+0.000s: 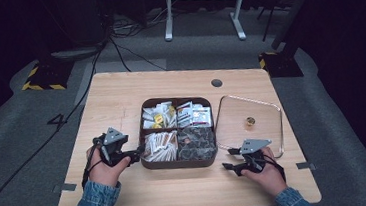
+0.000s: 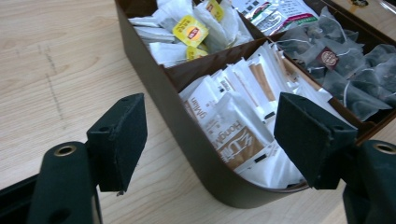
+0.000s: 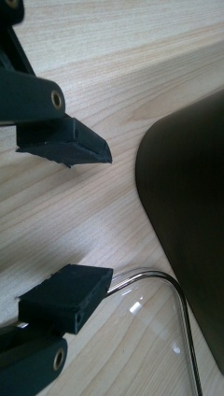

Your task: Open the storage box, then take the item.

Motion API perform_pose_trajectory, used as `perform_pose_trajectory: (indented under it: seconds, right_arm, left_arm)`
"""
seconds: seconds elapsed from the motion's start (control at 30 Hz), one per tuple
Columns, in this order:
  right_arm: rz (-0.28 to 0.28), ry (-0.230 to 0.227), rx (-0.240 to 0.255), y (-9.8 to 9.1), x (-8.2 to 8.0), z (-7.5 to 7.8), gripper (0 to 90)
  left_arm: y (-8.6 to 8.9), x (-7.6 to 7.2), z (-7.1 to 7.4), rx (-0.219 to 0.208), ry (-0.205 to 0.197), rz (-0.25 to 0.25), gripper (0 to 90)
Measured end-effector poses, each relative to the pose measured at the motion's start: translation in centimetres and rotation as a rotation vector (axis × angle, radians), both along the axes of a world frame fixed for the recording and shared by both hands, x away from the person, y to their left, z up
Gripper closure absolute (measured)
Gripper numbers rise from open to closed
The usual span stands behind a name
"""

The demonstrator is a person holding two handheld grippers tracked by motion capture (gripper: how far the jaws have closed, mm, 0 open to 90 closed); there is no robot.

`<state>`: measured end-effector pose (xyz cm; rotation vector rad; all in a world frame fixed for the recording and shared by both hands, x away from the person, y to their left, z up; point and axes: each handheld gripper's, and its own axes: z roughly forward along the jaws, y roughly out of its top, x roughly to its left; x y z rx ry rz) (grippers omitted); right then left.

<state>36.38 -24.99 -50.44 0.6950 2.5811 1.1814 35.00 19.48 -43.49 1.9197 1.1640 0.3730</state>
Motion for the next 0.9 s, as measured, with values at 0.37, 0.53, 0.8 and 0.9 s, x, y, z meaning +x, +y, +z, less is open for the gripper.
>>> perform_pose_trajectory:
  seconds: [0.37,0.53,0.8,0.9]
  right_arm:
    - [0.000,0.002,0.001,-0.1,-0.1,0.0,38.3]
    - [-0.004,0.001,0.000,-0.2,-0.2,0.0,38.3]
    - [-0.003,0.001,0.000,-0.2,-0.2,0.0,38.2]
    - [-0.003,0.003,0.001,-0.2,-0.2,0.0,38.1]
  left_arm:
    - [-3.3,0.2,0.1,0.008,0.007,-0.111,29.4]
    - [-4.4,0.1,-0.3,0.035,0.014,-0.136,30.6]
    - [-5.3,0.1,-1.2,0.081,0.024,-0.147,30.2]
    - [-5.2,0.3,-1.7,0.132,0.015,-0.125,31.7]
